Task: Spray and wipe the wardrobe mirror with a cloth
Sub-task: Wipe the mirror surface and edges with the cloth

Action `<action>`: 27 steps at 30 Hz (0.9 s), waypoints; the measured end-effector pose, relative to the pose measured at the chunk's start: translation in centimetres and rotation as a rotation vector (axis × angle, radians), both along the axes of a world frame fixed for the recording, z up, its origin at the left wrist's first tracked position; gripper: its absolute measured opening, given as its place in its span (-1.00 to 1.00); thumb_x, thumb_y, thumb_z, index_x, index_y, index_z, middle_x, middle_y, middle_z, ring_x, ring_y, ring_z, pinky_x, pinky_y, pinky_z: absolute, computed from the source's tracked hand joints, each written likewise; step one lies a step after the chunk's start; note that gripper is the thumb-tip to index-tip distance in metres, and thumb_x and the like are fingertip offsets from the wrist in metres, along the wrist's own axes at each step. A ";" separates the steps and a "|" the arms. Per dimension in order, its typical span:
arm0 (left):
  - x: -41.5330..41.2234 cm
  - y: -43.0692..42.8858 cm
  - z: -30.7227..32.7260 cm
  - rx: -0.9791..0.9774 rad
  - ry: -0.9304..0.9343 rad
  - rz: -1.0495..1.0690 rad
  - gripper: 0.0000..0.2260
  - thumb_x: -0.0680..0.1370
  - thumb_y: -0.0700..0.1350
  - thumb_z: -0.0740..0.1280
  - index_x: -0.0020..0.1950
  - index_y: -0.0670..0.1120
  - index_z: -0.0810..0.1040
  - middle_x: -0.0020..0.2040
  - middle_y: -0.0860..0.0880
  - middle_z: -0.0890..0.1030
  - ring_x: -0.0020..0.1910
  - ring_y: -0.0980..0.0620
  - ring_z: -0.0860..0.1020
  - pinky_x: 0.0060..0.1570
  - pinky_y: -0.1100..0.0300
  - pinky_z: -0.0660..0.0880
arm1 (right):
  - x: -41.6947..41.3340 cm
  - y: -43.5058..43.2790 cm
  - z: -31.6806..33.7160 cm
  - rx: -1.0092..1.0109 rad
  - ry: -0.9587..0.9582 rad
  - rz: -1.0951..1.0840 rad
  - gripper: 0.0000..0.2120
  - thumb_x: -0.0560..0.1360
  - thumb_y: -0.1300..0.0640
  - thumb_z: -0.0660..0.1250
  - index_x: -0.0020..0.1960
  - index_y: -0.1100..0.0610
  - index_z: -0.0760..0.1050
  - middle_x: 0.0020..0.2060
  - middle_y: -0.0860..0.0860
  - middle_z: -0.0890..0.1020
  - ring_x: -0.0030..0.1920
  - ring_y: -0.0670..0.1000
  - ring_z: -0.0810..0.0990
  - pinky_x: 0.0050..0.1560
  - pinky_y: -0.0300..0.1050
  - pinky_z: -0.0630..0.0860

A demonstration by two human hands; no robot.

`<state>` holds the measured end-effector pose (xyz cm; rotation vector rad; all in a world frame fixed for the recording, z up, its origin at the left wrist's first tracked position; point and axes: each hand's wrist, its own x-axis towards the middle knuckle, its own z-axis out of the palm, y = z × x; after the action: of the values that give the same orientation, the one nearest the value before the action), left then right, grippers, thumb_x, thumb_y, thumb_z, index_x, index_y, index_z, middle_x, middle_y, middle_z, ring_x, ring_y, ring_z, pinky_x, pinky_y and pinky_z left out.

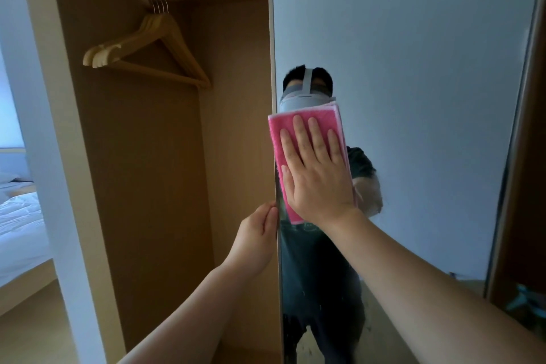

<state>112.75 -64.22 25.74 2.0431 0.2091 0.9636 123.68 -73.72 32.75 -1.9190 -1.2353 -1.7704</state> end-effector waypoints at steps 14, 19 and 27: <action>0.0 0.6 -0.5 0.005 -0.006 -0.050 -0.79 0.65 -0.02 0.11 0.03 0.23 0.50 -0.11 0.16 0.64 -0.08 0.20 0.61 -0.10 0.27 0.58 | 0.5 0.4 -7.1 -0.010 0.028 -0.014 -0.40 0.65 -0.11 -0.03 0.58 0.17 -0.03 0.56 0.20 0.00 0.56 0.24 -0.06 0.52 0.23 -0.15; 0.0 0.8 -0.5 -0.012 -0.002 -0.086 -0.78 0.66 -0.05 0.11 0.07 0.18 0.53 -0.06 0.12 0.66 -0.04 0.16 0.63 -0.04 0.19 0.60 | 0.7 0.5 -10.0 -0.018 0.041 -0.016 -0.40 0.66 -0.12 -0.03 0.58 0.17 0.01 0.57 0.19 0.03 0.55 0.24 0.00 0.53 0.23 -0.09; -0.1 1.4 -0.4 -0.050 0.047 -0.119 -0.77 0.66 -0.05 0.10 0.07 0.01 0.55 -0.06 -0.02 0.67 -0.04 0.05 0.65 0.01 0.03 0.60 | 1.0 0.2 -12.9 -0.054 0.056 -0.019 -0.41 0.65 -0.11 0.01 0.58 0.15 0.06 0.56 0.17 0.08 0.55 0.23 0.04 0.53 0.21 -0.07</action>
<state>112.61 -62.84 25.32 2.0100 0.1331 0.8301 124.64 -73.54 19.89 -2.0019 -1.2624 -1.6966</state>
